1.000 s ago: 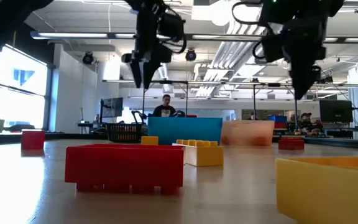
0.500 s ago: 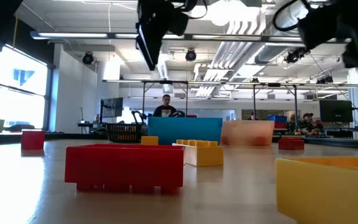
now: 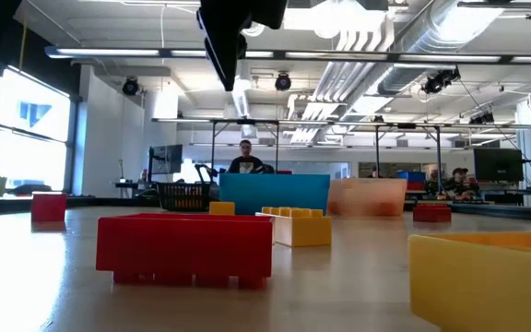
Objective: Sort & place blocks by color
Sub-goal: Put the orange game piece into the orange bin
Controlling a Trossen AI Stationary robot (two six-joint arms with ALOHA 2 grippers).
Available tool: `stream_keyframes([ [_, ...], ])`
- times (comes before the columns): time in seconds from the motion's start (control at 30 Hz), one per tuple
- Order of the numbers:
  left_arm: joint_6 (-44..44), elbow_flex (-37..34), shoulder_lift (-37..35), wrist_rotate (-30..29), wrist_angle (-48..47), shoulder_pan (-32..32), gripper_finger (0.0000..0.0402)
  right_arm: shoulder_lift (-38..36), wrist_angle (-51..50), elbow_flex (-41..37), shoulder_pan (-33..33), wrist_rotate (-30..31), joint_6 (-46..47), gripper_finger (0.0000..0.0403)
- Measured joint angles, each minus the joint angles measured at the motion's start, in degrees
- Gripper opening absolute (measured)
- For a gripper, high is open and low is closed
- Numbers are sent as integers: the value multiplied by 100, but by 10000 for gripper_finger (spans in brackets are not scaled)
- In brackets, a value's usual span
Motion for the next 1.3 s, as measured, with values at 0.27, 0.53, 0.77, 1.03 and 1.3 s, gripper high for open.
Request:
stream_keyframes([
  [0.27, -356, 0, 0, 2, 192, -232, 207, 538, 635, 0, 518, 72, 329, 225],
  [0.53, -664, 0, 4, 22, 367, -279, 207, 1400, 1096, 0, 593, 52, 499, 225],
  [0.77, -852, 0, 4, 22, 426, -275, 207, 2028, 1202, -2, 593, -196, 462, 225],
  [1.03, -856, 0, 7, 22, 470, -275, 207, 2418, 1553, -2, 591, -329, 423, 225],
  [1.3, -854, 0, 7, 22, 481, -275, 207, 2715, 1551, -2, 589, -351, 460, 220],
])
